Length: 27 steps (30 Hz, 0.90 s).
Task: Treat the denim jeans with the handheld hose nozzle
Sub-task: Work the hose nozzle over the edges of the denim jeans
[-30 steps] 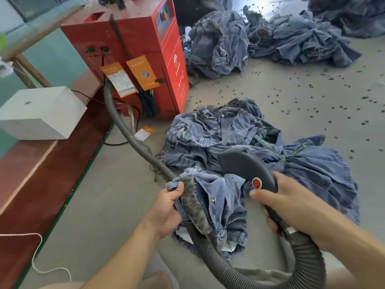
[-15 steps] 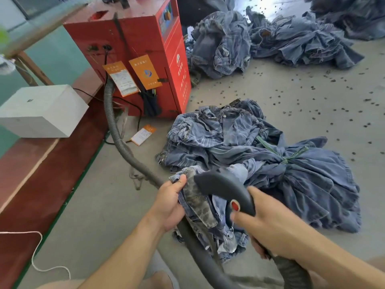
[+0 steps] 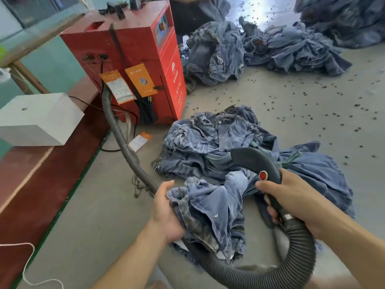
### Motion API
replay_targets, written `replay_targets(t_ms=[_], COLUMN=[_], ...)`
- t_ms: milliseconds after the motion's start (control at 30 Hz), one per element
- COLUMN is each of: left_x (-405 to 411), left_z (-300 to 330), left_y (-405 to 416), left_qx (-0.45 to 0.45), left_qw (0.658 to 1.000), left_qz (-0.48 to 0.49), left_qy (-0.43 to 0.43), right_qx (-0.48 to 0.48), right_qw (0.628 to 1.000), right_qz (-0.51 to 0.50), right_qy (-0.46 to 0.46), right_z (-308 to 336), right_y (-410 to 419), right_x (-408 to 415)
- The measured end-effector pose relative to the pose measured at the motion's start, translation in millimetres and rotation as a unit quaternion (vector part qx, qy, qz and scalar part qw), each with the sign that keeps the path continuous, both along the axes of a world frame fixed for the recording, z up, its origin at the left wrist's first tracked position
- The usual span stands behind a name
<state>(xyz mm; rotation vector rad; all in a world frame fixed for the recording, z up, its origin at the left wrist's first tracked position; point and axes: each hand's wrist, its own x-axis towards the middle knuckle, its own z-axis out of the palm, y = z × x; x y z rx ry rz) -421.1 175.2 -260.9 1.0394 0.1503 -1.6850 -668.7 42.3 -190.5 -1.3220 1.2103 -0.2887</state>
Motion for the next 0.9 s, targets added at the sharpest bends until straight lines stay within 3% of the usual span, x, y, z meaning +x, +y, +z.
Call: replay_targets(t_ms=[100, 200, 300, 433, 600, 767, 900], left_x=[-17, -29, -28, -26, -32, -34, -37], left_z=[-3, -12, -19, -25, -23, -20, -22], left_y=[-13, -26, -36, -40, -43, -43, -41], left_qx=[0.089, 0.113, 0.101, 0.061, 0.042, 0.039, 0.063], left_qw=[0.993, 0.987, 0.981, 0.982, 0.981, 0.972, 0.953], left_qz=[-0.061, -0.024, 0.047, 0.091, 0.086, 0.081, 0.082], left_qy=[-0.049, -0.109, -0.161, -0.153, -0.169, -0.218, -0.284], right_qx=[0.001, -0.003, -0.005, 0.029, 0.072, 0.021, 0.012], right_qw=[0.999, 0.996, 0.994, 0.997, 0.994, 0.990, 0.998], right_qz=[0.036, 0.077, 0.088, 0.065, 0.082, 0.133, 0.044], right_qy=[0.012, 0.039, 0.067, 0.038, -0.004, 0.031, 0.034], right_z=[3, -1, -5, -8, -5, -11, -17], right_y=[6, 16, 20, 17, 17, 12, -3], right_x=[-3, -4, -5, -8, -2, 32, 35])
